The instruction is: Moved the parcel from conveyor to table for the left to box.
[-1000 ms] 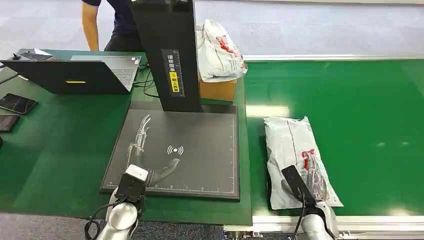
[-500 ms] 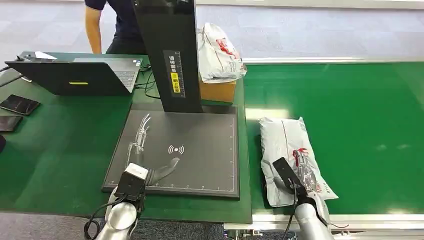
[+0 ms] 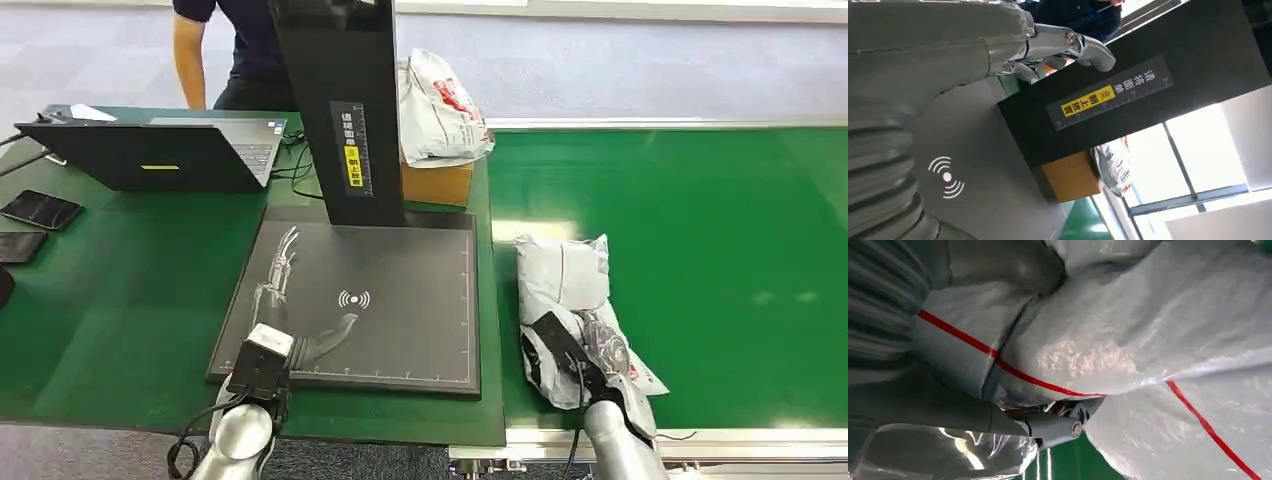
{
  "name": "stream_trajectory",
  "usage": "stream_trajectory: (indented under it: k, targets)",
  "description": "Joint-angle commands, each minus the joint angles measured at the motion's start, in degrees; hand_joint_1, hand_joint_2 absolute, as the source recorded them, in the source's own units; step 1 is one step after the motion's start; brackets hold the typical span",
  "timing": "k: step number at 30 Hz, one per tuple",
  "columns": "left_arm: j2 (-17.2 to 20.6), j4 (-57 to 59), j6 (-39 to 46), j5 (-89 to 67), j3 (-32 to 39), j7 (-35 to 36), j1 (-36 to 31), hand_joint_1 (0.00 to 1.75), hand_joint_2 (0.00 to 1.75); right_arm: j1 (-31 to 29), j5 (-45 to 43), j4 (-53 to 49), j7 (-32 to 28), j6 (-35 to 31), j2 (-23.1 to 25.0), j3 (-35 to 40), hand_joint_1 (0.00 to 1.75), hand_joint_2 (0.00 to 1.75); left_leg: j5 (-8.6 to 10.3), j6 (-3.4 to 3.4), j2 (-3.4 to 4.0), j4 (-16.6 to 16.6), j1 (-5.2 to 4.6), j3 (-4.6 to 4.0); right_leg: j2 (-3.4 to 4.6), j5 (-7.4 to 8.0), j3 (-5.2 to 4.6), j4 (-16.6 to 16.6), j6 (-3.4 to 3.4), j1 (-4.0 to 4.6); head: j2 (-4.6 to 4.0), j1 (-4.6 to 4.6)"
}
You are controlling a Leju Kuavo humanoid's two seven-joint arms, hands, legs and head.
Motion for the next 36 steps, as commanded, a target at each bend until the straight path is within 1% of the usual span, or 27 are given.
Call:
stream_trajectory:
  k: [1,2,4,6,7,10,12,13,16,17,18,19,20,21,22,28,30,31,34,35,36]
  targets:
    - [1.47,0.38,-0.04,0.04,-0.57,0.38,-0.48,0.00,1.75,3.11,-0.15,0.84,0.23,-1.05,-0.68,0.08,1.59,1.75,0.06,-0.08,-0.15,-0.07,0.05,-0.06,-0.18,0.01,0.01,-0.09,-0.06,0.05,0.00,0.00]
    - [1.51,0.39,-0.10,0.10,-0.67,0.45,-0.44,0.00,1.75,3.65,-0.27,-0.29,0.05,-1.01,-0.62,0.11,1.66,1.75,0.11,-0.11,-0.20,-0.13,0.07,-0.15,-0.24,0.05,-0.04,-0.16,-0.08,0.07,0.00,0.00]
    - [1.48,0.19,0.01,0.08,-0.69,0.49,-0.11,0.00,1.75,5.31,-0.99,-4.46,-1.07,-2.19,-0.02,-0.17,1.73,1.75,0.08,-0.11,-0.20,-0.12,0.06,-0.13,-0.24,0.01,-0.02,-0.14,-0.08,0.07,0.00,0.00]
    - [1.46,-0.15,-0.02,0.14,-0.63,0.46,0.07,0.00,1.75,6.53,-1.67,-8.07,-1.48,-2.81,0.34,-0.10,1.75,1.75,0.03,-0.09,-0.21,-0.09,0.05,-0.11,-0.24,-0.04,-0.01,-0.10,-0.08,0.06,0.00,0.00]
    - [1.48,-0.28,-0.03,0.17,-0.59,0.44,0.07,0.00,1.75,6.93,-2.16,-9.31,-1.98,-3.47,0.43,-0.04,1.69,1.75,0.06,-0.13,-0.26,-0.12,0.06,-0.18,-0.29,-0.03,-0.07,-0.12,-0.10,0.06,0.00,0.00]
    - [1.63,-0.43,0.00,0.20,-0.62,0.43,0.14,0.00,1.75,8.26,-3.24,-13.51,-3.36,-5.60,0.99,0.33,1.73,1.75,0.03,-0.11,-0.34,-0.10,0.05,-0.24,-0.34,-0.08,-0.12,-0.09,-0.07,0.06,0.00,0.00]
    - [1.63,-0.43,0.00,0.20,-0.62,0.43,0.14,0.00,1.75,8.26,-3.24,-13.51,-3.36,-5.60,0.99,0.33,1.73,1.75,0.01,-0.11,-0.33,-0.09,0.05,-0.33,-0.35,-0.10,-0.18,-0.08,-0.07,0.06,0.00,0.00]
    - [1.63,-0.43,0.00,0.20,-0.62,0.43,0.14,0.00,1.75,8.26,-3.24,-13.51,-3.36,-5.60,0.99,0.33,1.71,1.75,-0.01,-0.08,-0.30,-0.07,0.03,-0.39,-0.32,-0.10,-0.24,-0.05,-0.06,0.04,0.00,0.00]
    - [1.49,-0.68,0.20,0.18,-0.53,0.43,0.43,0.00,1.75,9.86,-4.85,-18.75,-6.85,-12.00,1.84,1.36,1.62,1.75,-0.05,-0.07,-0.23,-0.05,0.00,-0.52,-0.22,-0.11,-0.41,0.01,-0.05,0.01,0.00,0.00]
    - [1.42,-0.90,0.28,0.17,-0.53,0.43,0.57,0.00,1.75,10.55,-5.53,-20.81,-8.04,-13.54,1.96,2.07,1.66,1.75,-0.05,-0.05,-0.24,-0.02,0.01,-0.58,-0.22,-0.10,-0.46,0.02,-0.03,0.01,0.00,0.00]
    - [1.36,-1.12,0.31,0.20,-0.49,0.43,0.65,0.00,1.75,11.41,-6.55,-23.62,-9.00,-14.42,2.18,2.99,1.66,1.75,-0.04,-0.09,-0.24,-0.05,0.02,-0.59,-0.24,-0.11,-0.47,0.01,-0.06,0.02,0.00,0.00]
    - [1.30,-1.46,0.77,0.16,-0.31,0.43,1.01,0.00,1.75,12.17,-9.56,-27.67,-15.85,-18.74,2.54,4.58,1.57,1.75,-0.04,-0.06,-0.25,-0.02,-0.01,-0.69,-0.24,-0.12,-0.56,0.05,-0.04,-0.01,0.00,0.02]
    - [1.57,-1.94,1.15,0.15,-0.42,0.47,1.64,0.00,1.75,13.18,-9.49,-30.95,-15.53,-18.99,3.05,5.89,1.54,1.75,-0.07,-0.09,-0.18,0.00,0.02,-0.71,-0.18,-0.12,-0.60,0.05,-0.07,0.03,0.00,0.00]
    - [1.75,-2.18,1.34,0.15,-0.55,0.41,2.03,0.00,1.75,14.15,-8.68,-33.79,-13.84,-18.83,3.03,7.42,1.54,1.75,-0.06,-0.07,-0.15,0.00,-0.03,-0.79,-0.14,-0.12,-0.71,0.10,-0.05,-0.03,0.00,0.00]
    - [1.80,-2.24,1.41,0.16,-0.56,0.38,2.18,0.00,1.75,14.36,-8.30,-34.59,-13.03,-18.68,3.06,7.86,1.54,1.75,-0.10,-0.11,-0.06,0.00,-0.01,-0.76,-0.07,-0.13,-0.71,0.10,-0.09,-0.01,0.00,0.02]
    - [1.78,-2.22,1.44,0.16,-0.55,0.36,2.12,0.00,1.75,14.56,-8.30,-34.23,-13.18,-18.72,2.75,7.83,1.54,1.75,-0.04,-0.08,-0.21,-0.03,0.02,-0.84,-0.21,-0.13,-0.77,0.04,-0.09,0.03,0.00,0.00]
    - [1.79,-2.65,2.36,0.12,-0.37,0.03,3.02,0.00,1.75,14.68,-9.32,-35.12,-15.97,-20.87,2.23,9.99,1.48,1.75,-0.04,-0.09,-0.22,-0.05,0.03,-0.85,-0.23,-0.13,-0.75,0.01,-0.09,0.04,0.00,0.00]
    - [1.81,-3.03,2.82,0.11,-0.31,-0.13,3.70,0.00,1.75,14.99,-9.21,-36.24,-16.50,-21.51,1.99,11.41,1.41,1.75,-0.06,-0.06,-0.14,-0.04,0.01,-0.86,-0.14,-0.12,-0.79,0.04,-0.07,0.01,0.00,0.00]
    - [2.14,-3.73,4.06,0.00,-0.38,-0.65,5.17,0.00,1.75,15.58,-8.89,-38.84,-16.86,-23.23,1.15,15.63,1.34,1.75,-0.11,-0.11,0.01,-0.07,0.00,-0.81,-0.01,-0.13,-0.78,0.04,-0.10,0.01,0.00,0.00]
    - [2.14,-3.76,4.40,0.05,-0.34,-0.75,5.37,0.00,1.75,15.53,-8.83,-39.12,-16.86,-23.57,1.10,16.35,1.31,1.75,-0.09,-0.07,-0.06,-0.05,0.00,-0.87,-0.05,-0.12,-0.83,0.06,-0.08,0.00,0.00,0.00]
    - [2.24,-3.92,5.12,0.12,-0.22,-0.95,5.84,0.00,1.75,14.90,-8.61,-39.18,-17.07,-23.92,1.02,18.03,1.33,1.75,-0.10,-0.10,-0.04,-0.06,0.02,-0.83,-0.04,-0.13,-0.79,0.03,-0.10,0.02,0.00,0.02]
